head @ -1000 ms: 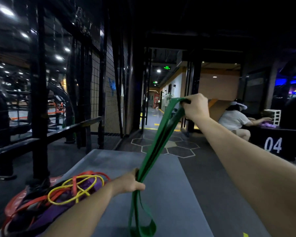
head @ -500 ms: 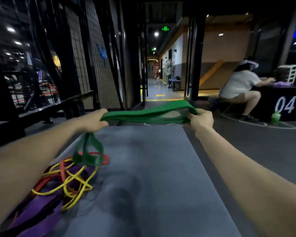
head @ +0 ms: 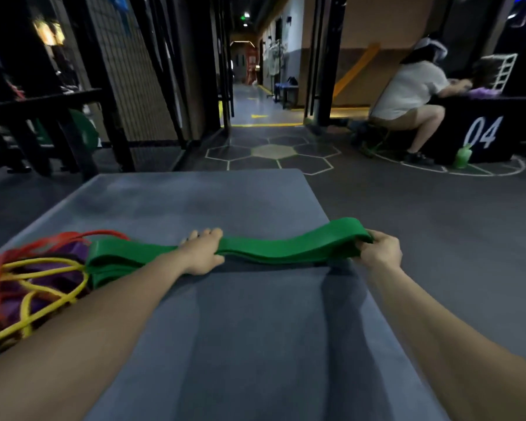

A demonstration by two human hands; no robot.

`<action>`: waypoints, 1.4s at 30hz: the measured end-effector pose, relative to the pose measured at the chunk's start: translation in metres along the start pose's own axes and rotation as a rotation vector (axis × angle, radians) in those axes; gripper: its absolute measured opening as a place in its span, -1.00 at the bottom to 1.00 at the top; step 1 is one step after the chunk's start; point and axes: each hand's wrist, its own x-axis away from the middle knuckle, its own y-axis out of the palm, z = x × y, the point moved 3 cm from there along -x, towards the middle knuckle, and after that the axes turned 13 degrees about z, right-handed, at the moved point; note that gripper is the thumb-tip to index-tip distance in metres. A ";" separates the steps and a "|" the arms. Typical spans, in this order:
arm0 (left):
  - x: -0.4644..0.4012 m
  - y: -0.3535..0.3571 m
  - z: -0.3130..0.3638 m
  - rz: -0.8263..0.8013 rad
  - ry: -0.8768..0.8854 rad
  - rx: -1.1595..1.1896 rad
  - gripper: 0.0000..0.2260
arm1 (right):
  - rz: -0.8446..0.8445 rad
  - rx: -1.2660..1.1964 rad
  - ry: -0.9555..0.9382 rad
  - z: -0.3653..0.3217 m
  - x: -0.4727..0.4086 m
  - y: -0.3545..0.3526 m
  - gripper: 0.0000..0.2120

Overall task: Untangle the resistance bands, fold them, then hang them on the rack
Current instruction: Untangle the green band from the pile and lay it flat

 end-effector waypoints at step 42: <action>0.080 -0.013 -0.108 0.376 0.124 -0.432 -0.61 | -0.130 0.484 -1.040 -0.004 0.164 0.117 -0.73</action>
